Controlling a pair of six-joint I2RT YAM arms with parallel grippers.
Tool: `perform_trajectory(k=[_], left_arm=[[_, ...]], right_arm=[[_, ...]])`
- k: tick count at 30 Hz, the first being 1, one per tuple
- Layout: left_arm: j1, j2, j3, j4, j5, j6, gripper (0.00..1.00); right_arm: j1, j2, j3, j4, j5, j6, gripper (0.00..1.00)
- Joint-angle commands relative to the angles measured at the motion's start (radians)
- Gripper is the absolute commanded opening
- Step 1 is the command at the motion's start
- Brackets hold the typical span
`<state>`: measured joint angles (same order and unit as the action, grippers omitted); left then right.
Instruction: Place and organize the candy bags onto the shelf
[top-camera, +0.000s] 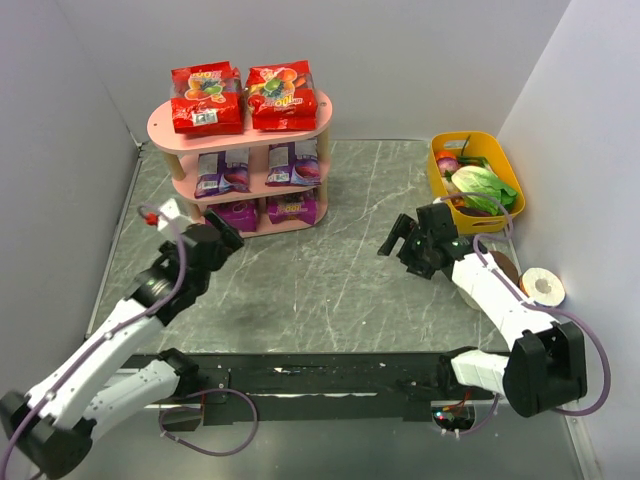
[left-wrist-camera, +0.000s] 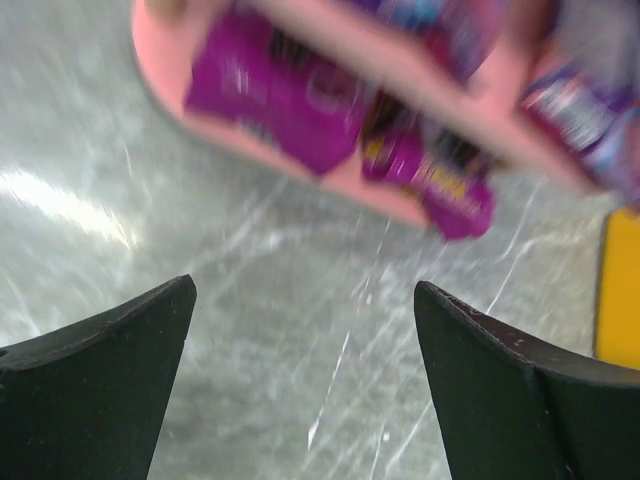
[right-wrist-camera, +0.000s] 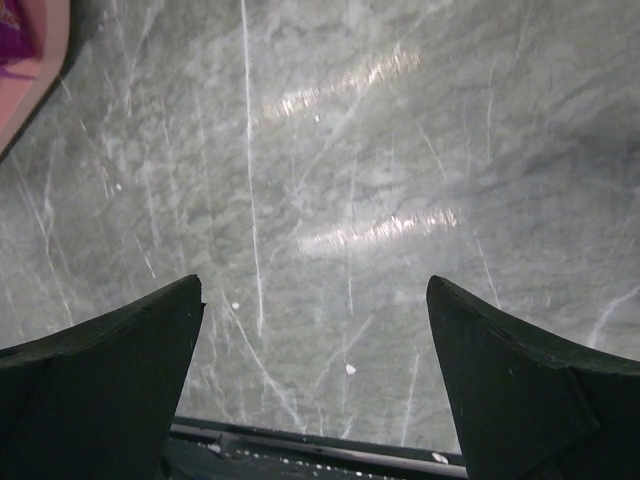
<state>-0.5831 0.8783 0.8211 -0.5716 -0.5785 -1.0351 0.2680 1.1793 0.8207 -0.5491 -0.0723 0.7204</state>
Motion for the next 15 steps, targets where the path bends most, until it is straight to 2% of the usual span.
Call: perform_trajectory(k=[1, 15], left_arm=[[0.000, -0.085, 0.052, -0.028, -0.164, 0.187, 0.96], [-0.001, -0.185, -0.008, -0.014, -0.184, 0.182, 0.96]], right_arm=[[-0.009, 0.011, 0.089, 0.054, 0.051, 0.004, 1.00], [-0.010, 0.013, 0.118, 0.041, 0.057, 0.011, 1.00]])
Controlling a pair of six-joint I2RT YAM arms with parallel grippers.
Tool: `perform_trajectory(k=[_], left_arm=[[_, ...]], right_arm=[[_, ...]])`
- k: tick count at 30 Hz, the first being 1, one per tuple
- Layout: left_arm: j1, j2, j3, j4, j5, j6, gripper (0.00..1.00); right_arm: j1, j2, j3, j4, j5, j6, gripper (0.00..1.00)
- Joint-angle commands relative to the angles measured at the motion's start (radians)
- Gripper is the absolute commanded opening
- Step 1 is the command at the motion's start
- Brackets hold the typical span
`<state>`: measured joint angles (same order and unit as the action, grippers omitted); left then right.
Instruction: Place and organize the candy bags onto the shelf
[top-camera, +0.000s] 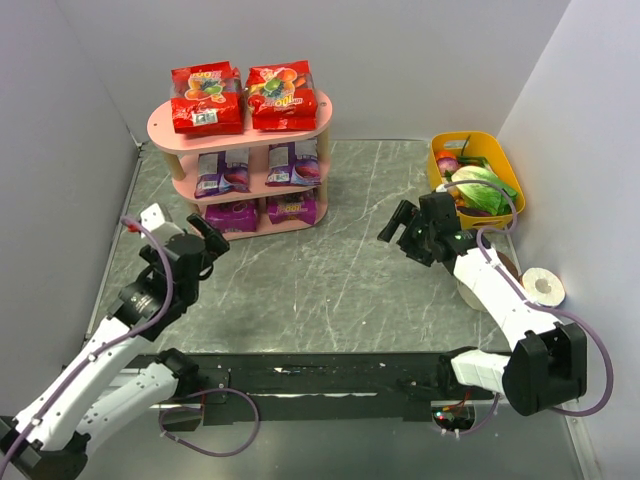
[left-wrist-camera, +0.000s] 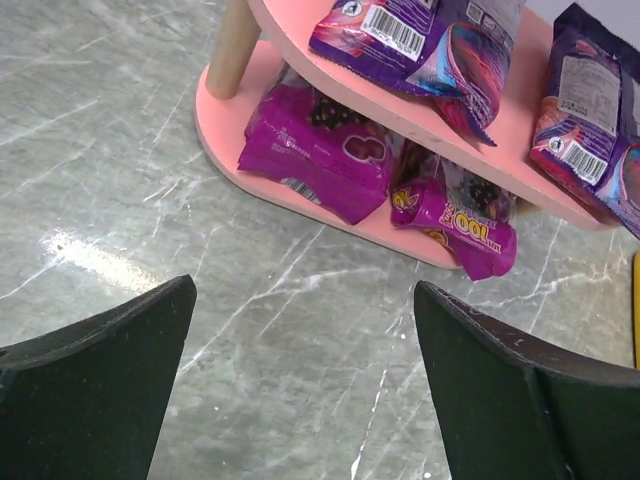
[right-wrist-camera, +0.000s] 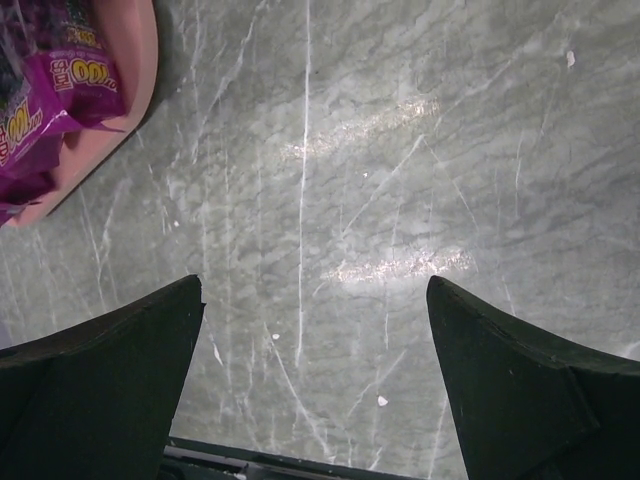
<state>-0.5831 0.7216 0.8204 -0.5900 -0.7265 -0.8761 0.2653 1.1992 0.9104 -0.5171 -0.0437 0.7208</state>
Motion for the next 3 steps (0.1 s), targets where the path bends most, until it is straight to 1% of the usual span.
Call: perform_trajectory(k=[1, 3], left_arm=[[0.000, -0.033, -0.009, 0.002, -0.039, 0.022, 0.96], [-0.001, -0.036, -0.009, 0.001, -0.037, 0.020, 0.96]], right_arm=[[-0.008, -0.006, 0.030, 0.009, 0.030, 0.011, 1.00], [-0.008, -0.006, 0.027, 0.008, 0.028, 0.011, 1.00]])
